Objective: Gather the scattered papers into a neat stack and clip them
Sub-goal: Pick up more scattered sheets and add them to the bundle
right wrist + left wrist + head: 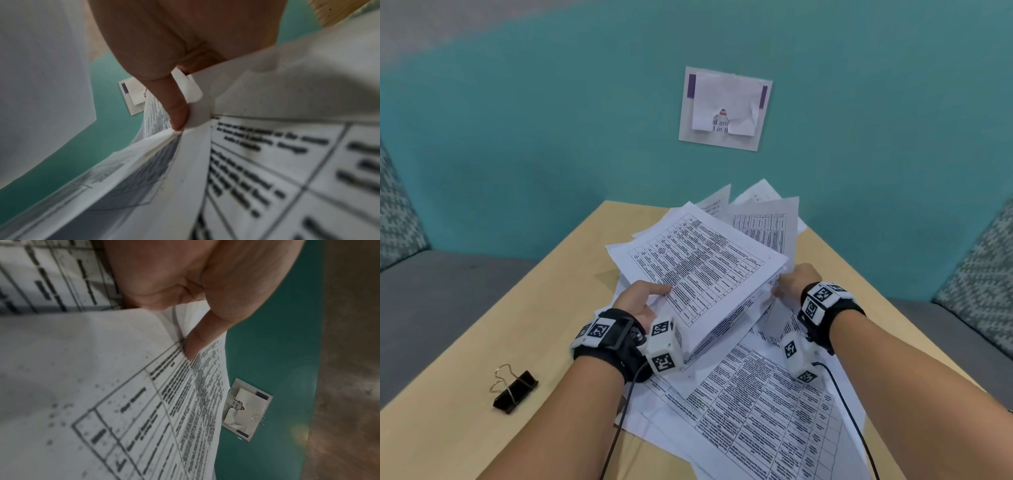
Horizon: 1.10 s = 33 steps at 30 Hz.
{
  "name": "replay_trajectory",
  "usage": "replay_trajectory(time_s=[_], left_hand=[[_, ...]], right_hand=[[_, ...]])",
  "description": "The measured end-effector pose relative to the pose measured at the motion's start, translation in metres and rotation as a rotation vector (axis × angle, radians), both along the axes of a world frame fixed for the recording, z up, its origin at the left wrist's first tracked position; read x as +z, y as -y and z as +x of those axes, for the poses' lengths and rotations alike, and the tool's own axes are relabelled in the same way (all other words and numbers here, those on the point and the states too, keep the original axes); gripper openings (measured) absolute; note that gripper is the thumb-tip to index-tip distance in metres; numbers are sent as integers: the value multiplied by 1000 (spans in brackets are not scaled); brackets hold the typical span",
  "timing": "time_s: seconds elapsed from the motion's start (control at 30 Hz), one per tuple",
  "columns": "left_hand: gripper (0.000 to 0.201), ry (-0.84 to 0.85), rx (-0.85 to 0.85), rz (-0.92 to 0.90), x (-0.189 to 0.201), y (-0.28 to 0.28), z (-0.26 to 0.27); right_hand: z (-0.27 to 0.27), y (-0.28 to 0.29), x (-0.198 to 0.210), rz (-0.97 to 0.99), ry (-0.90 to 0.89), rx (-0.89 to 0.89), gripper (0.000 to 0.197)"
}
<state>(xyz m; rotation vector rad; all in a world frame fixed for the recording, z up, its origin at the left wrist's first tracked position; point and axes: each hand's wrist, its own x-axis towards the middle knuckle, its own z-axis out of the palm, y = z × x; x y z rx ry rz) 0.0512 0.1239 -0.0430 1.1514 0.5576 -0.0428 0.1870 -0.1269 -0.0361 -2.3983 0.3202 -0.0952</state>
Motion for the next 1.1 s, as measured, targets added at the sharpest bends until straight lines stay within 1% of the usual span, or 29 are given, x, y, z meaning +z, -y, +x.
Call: replay_trajectory(time_s=[0.07,0.1,0.17,0.2,0.3,0.4,0.5,0.57,0.63,0.77,0.83,0.87,0.9,0.97,1.1], left_hand=[[76,21,14,-6,-1,-2,-2],[76,24,21,-15,0,-2,-4],[79,18,30,-28,2,-4,-5],[79,18,32,-24,3,-4,-6],[78,40,63,-44,2,-4,-6],[81,11,64,-43,5,-5,-8],[87,-6,51,-130,10,-3,-12],[92,-10,71,-183,7,-2,-10],[95,-1,69,-202,7,-2,-10],[88,-2,44,-123,7,-3,-9],[71,14,17,-68,8,0,-11],[69,15,15,-75,10,2,-14],[69,18,19,-85,13,4,-16],[71,34,34,-86,15,5,-17],[68,61,52,-48,14,3,-15]], right_hand=[[-1,-1,4,-2,44,-4,24],[-3,-1,7,6,73,-9,21],[-3,0,11,21,113,-9,8],[-3,0,13,26,126,-7,4],[-5,-1,18,46,137,10,11],[-6,-1,22,57,163,10,15],[-7,0,29,53,170,19,14],[-7,1,33,53,175,22,16],[-7,3,37,62,177,14,18],[-6,9,40,86,192,-5,20],[-5,12,42,90,214,-36,17],[-5,14,43,89,220,-55,14],[-4,15,44,86,225,-75,14],[-4,19,48,79,239,-117,22],[2,28,55,100,267,-211,28]])
